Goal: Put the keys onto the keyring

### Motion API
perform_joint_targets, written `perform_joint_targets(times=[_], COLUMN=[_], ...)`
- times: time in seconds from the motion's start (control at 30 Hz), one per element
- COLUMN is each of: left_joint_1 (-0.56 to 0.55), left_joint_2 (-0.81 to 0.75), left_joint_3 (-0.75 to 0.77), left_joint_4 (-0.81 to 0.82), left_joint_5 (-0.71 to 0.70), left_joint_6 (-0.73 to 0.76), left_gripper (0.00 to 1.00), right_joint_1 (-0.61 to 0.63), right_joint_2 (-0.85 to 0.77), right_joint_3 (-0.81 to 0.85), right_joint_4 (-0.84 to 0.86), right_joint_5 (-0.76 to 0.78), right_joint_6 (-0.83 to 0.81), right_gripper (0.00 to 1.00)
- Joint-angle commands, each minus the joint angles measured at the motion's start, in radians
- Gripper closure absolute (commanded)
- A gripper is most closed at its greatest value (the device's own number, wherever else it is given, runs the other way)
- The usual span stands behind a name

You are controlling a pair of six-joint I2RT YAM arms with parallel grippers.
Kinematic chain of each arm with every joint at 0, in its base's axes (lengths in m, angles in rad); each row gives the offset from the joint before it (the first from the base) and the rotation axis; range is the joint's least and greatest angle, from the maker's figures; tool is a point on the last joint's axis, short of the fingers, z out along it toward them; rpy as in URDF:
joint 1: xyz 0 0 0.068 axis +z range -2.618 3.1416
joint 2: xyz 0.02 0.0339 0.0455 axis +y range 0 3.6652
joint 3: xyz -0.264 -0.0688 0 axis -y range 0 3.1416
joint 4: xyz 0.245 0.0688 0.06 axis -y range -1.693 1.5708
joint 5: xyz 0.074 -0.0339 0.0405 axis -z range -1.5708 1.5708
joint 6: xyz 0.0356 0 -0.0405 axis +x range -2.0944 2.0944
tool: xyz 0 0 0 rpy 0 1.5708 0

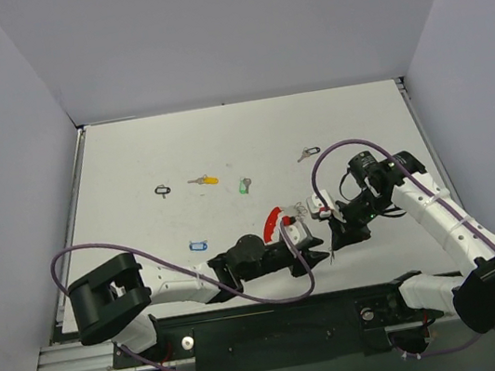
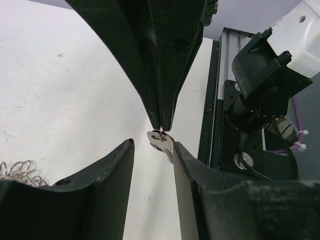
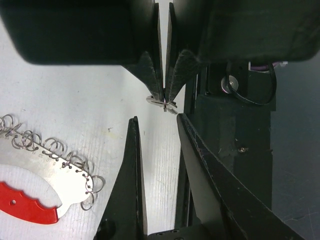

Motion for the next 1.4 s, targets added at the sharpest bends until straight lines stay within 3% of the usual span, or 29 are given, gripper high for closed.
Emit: perform_joint_targets(times=[0.0, 0.5, 0.77, 0.87, 1.13, 1.27, 1.37], left_joint_1=[-0.007, -0.010, -0.012, -0.012, -0.012, -0.012, -0.012], left_joint_2=[0.018, 0.047, 0.056, 0.059, 0.059, 0.058, 0.059], left_joint_3=[0.052, 0.065, 0.068, 0.071, 0.055, 0.046, 0.040], left_joint_4=[0.050, 0.052, 0.078, 0.081, 0.122, 0.145, 0.162], left_joint_5=[-0.013, -0.010, 0.008, 0.011, 0.007, -0.001, -0.004], left_joint_6=[0.009, 0.008, -0.008, -0.014, -0.045, -0.060, -0.071], left_gripper=[0.54, 0.71, 0.73, 0.84, 0.94, 0.94, 0.83], right_joint_1=[0.005, 0.003, 0.005, 0.003, 0.003, 0.003, 0.003], right_joint_2=[-0.014, -0.002, -0.002, 0.004, 0.007, 0.009, 0.009], right_joint_3=[-0.003, 0.000, 0.000, 0.001, 0.000, 0.001, 0.001], right_joint_4=[-0.057, -0.069, -0.071, -0.071, -0.071, -0.074, -0.074], right_joint_5=[-0.060, -0.072, -0.075, -0.075, -0.078, -0.084, -0.084], right_joint_6=[-0.027, -0.037, -0.037, -0.035, -0.033, -0.032, -0.032], right_gripper=[1.00, 1.00, 1.00, 1.00, 1.00, 1.00, 1.00])
